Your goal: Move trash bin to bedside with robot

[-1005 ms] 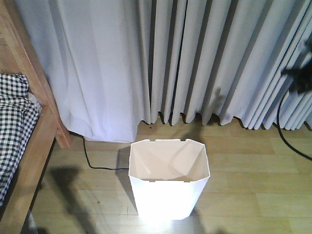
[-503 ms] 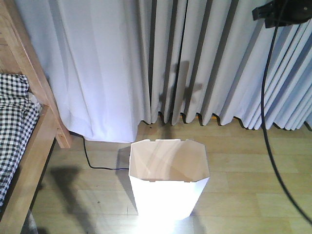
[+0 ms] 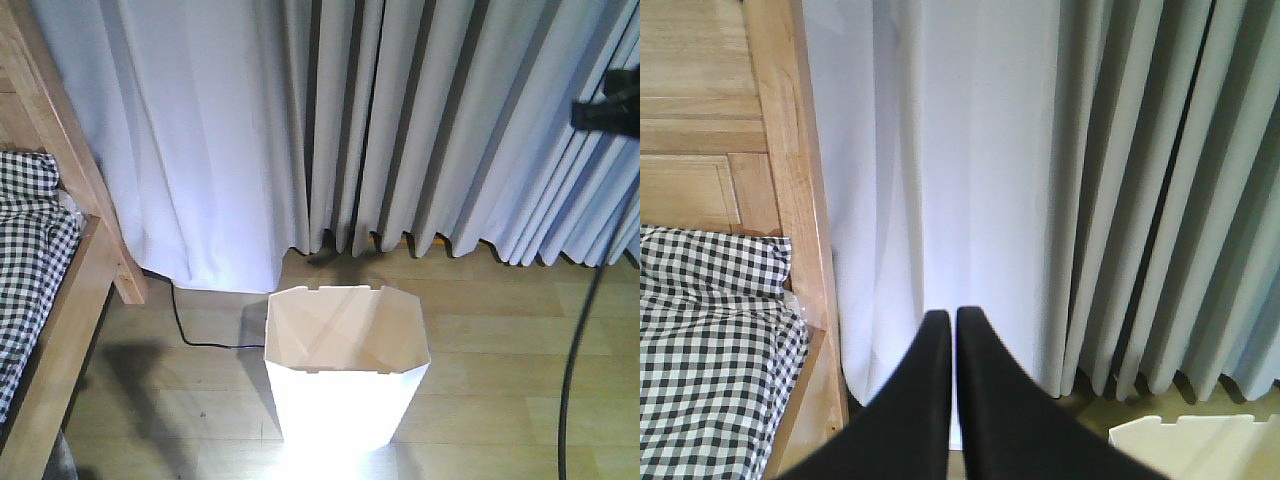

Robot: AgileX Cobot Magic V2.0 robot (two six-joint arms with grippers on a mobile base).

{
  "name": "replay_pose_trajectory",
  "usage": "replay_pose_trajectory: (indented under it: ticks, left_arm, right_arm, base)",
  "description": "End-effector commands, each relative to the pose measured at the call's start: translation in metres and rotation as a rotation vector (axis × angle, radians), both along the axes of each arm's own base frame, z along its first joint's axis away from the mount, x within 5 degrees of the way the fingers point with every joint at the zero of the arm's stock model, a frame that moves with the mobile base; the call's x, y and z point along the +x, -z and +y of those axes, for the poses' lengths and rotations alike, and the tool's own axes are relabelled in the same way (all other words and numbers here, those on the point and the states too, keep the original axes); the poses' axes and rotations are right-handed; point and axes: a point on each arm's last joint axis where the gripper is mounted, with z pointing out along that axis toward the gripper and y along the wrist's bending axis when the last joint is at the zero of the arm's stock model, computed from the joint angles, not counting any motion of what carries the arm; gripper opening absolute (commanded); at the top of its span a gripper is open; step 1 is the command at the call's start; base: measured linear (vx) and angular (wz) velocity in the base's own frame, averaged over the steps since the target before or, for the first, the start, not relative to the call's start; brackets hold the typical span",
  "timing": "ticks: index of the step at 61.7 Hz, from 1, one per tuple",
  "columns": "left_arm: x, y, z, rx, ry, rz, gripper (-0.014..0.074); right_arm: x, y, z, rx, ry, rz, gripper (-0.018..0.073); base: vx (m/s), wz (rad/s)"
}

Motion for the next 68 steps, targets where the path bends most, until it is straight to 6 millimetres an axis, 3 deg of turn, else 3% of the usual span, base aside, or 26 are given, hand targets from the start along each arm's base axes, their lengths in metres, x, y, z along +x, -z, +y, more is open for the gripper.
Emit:
replay_pose_trajectory:
  ticks: [1, 19, 29, 38, 51, 62, 68]
  left_arm:
    - [0.001, 0.003, 0.0, -0.012, 0.004, -0.051, -0.0006]
    - [0.001, 0.003, 0.0, -0.012, 0.004, -0.051, -0.0006]
    - [0.001, 0.003, 0.0, -0.012, 0.004, -0.051, -0.0006]
    - [0.001, 0.003, 0.0, -0.012, 0.004, -0.051, -0.0006]
    - [0.001, 0.003, 0.0, -0.012, 0.004, -0.051, -0.0006]
    - [0.001, 0.003, 0.0, -0.012, 0.004, -0.051, -0.0006]
    - [0.001, 0.003, 0.0, -0.012, 0.004, -0.051, -0.0006]
  right_arm:
    - [-0.024, -0.008, -0.001, 0.036, 0.025, -0.169, 0.0192]
    - [-0.101, 0.012, -0.004, 0.065, 0.063, -0.446, 0.0192]
    - [-0.142, 0.021, -0.003, 0.071, 0.048, -0.502, 0.0192]
    - [-0.174, 0.029, 0.001, 0.077, 0.011, -0.441, 0.0192]
    - [-0.19, 0.041, 0.004, 0.059, -0.019, -0.343, 0.0182]
    - [-0.19, 0.042, 0.004, 0.059, -0.018, -0.335, -0.0017]
    - [-0.19, 0.039, 0.003, 0.059, -0.014, -0.367, -0.0012]
  base:
    - [0.0, 0.0]
    - [0.0, 0.0]
    - [0.0, 0.0]
    - [0.0, 0.0]
    - [0.0, 0.0]
    - [0.0, 0.0]
    - [0.0, 0.0]
